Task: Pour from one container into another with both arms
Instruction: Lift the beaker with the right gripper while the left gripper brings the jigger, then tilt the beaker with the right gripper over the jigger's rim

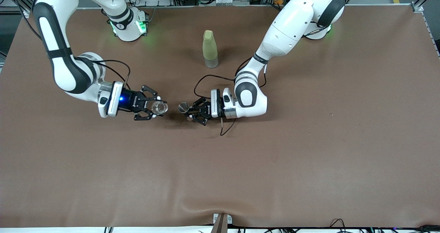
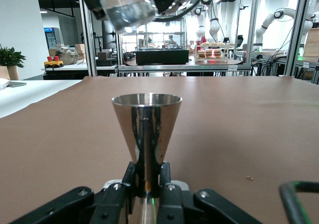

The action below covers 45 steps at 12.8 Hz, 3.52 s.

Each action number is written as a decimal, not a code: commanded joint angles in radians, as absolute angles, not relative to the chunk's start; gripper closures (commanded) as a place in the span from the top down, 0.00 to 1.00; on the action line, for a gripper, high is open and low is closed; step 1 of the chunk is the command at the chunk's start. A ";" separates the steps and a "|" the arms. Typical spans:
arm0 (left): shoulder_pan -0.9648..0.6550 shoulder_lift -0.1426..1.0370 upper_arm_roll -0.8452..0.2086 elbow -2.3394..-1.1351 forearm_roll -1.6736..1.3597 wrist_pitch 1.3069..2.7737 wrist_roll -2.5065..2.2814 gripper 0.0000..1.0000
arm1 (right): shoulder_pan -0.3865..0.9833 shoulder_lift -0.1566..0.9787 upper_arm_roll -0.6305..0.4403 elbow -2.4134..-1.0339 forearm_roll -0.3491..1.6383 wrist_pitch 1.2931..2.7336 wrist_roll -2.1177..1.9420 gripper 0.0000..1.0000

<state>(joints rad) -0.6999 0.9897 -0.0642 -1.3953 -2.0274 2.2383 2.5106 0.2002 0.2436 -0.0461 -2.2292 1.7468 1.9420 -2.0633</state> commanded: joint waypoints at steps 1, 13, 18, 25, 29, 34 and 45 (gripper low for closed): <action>-0.713 0.999 -0.055 -1.374 -2.054 2.250 2.514 0.00 | 0.250 0.195 -0.055 -2.286 1.786 1.948 -2.062 0.11; -0.719 0.999 -0.055 -1.376 -2.066 2.253 2.513 0.00 | 0.291 0.193 -0.055 -2.289 1.802 1.882 -1.813 0.12; -0.719 0.997 -0.055 -1.376 -2.074 2.260 2.507 0.00 | 0.293 0.193 -0.055 -2.312 1.805 1.882 -1.819 0.12; -0.721 0.999 -0.055 -1.378 -2.085 2.261 2.507 0.00 | 0.319 0.195 -0.048 -2.326 1.868 1.868 -1.691 0.11; -0.721 0.999 -0.057 -1.378 -2.088 2.261 2.507 0.00 | 0.325 0.189 -0.051 -2.326 1.884 1.864 -1.570 0.11; -0.721 0.996 -0.057 -1.378 -2.095 2.263 2.505 0.00 | 0.321 0.193 -0.051 -2.324 1.887 1.865 -1.511 0.11; -0.721 0.997 -0.055 -1.378 -2.098 2.269 2.505 0.00 | 0.327 0.213 -0.051 -2.322 1.922 1.858 -1.344 0.11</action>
<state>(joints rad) -0.7077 0.9921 -0.0633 -1.3953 -2.0664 2.2523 2.5085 0.3130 0.2248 -0.0451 -2.3053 1.8918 1.8640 -1.3680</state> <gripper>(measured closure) 0.789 0.507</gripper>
